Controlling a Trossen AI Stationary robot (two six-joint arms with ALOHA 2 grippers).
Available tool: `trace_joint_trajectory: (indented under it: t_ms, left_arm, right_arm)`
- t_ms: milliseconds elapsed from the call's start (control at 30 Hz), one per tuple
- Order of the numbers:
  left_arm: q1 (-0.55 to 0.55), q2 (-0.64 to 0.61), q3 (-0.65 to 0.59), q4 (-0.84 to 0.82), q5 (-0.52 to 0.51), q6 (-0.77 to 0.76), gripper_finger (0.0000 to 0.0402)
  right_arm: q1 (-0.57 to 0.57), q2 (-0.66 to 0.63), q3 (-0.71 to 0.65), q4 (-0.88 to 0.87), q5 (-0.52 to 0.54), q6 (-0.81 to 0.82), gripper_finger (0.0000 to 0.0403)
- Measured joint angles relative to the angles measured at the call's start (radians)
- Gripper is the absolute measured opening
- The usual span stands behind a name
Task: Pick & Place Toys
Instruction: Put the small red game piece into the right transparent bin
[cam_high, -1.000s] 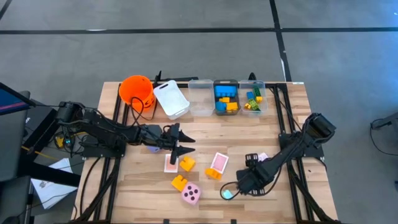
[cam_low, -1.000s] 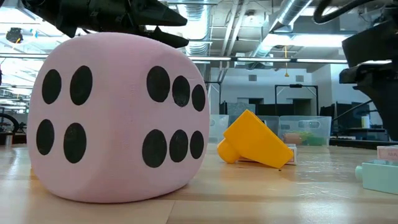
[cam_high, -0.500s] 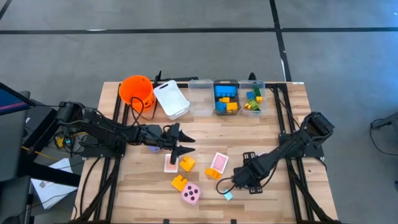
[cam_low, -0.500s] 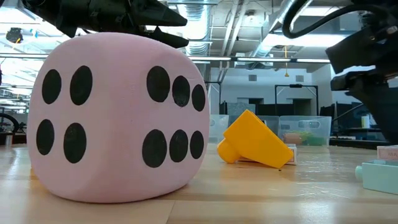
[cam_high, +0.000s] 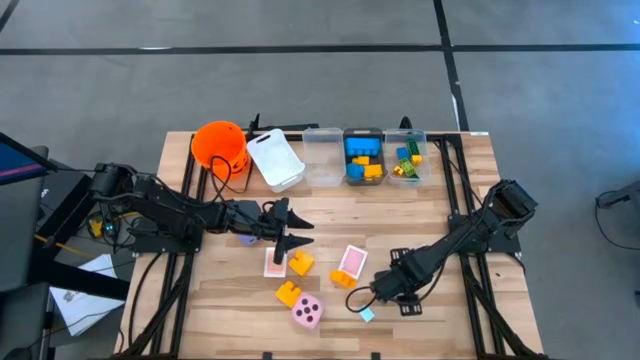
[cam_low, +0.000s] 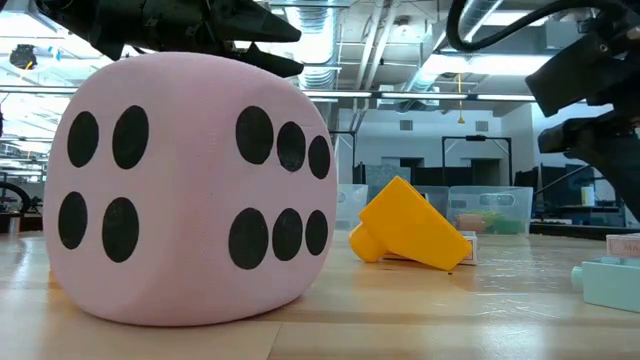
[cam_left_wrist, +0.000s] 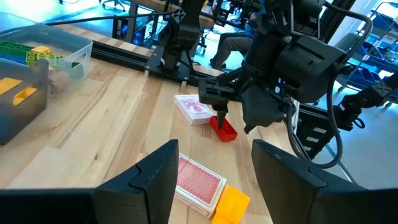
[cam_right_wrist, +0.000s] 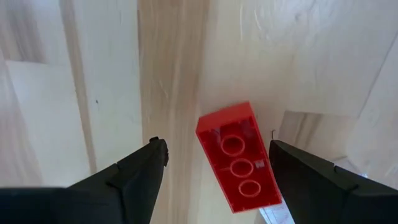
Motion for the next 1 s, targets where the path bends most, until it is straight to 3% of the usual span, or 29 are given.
trace_joint_trajectory:
  t_ms: [300, 500, 600, 767, 900, 1000]
  left_arm:
    - [0.0, 0.0, 0.0, -0.002, 0.0, 0.0, 0.0198]
    - [0.0, 0.0, 0.0, -0.014, 0.0, 0.0, 0.0198]
    - [0.0, 0.0, 0.0, -0.019, 0.0, 0.0, 0.0198]
    - [0.0, 0.0, 0.0, -0.027, 0.0, 0.0, 0.0198]
    - [0.0, 0.0, 0.0, -0.027, 0.0, 0.0, 0.0198]
    - [0.0, 0.0, 0.0, -0.027, 0.0, 0.0, 0.0198]
  right_arm:
    - [-0.023, 0.059, 0.003, 0.051, 0.003, 0.013, 0.0281]
    - [-0.018, 0.143, 0.013, -0.008, -0.011, -0.007, 0.0273]
    - [-0.013, 0.163, 0.026, -0.023, -0.009, 0.001, 0.0237]
    - [-0.005, 0.153, 0.07, -0.059, 0.016, 0.021, 0.0127]
    - [0.001, 0.123, 0.129, -0.101, 0.035, 0.093, 0.0134]
    - [0.004, 0.099, 0.17, -0.155, 0.114, 0.228, 0.0134]
